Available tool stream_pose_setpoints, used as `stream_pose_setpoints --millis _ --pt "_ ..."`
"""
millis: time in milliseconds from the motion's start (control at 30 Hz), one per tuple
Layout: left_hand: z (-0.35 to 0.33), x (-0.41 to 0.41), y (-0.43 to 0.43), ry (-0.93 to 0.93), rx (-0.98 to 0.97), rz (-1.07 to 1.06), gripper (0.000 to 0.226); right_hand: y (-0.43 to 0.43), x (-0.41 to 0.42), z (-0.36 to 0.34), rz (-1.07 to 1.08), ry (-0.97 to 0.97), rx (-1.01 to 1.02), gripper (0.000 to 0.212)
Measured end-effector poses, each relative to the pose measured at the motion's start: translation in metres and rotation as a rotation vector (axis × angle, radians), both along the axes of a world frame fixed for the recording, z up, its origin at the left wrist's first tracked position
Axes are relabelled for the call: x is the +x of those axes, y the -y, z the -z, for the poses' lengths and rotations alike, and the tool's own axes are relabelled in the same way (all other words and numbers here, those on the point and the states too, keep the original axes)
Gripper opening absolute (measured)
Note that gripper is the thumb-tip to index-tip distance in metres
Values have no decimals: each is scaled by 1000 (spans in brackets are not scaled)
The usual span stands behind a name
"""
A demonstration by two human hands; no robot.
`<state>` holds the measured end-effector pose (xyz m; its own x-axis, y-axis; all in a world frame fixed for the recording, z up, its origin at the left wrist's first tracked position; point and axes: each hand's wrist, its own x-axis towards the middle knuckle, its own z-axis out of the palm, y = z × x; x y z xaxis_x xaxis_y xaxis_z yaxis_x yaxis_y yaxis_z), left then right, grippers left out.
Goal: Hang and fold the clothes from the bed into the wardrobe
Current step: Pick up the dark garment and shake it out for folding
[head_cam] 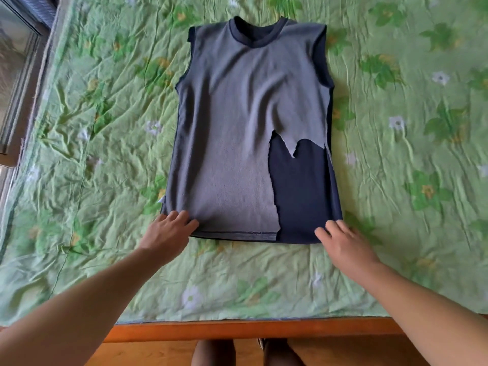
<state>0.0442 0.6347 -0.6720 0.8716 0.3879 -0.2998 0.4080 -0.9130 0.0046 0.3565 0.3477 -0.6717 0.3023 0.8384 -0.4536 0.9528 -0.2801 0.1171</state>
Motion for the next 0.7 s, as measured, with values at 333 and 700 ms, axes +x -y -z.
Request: stream_pose_setpoints --millis 333,700 --pt "29 -16 0 148 -201 -574 36 -6 17 30 728 -289 411 35" --pt "26 -16 -39 524 -893 -1314 9 -22 37 47 1475 -851 646 13"
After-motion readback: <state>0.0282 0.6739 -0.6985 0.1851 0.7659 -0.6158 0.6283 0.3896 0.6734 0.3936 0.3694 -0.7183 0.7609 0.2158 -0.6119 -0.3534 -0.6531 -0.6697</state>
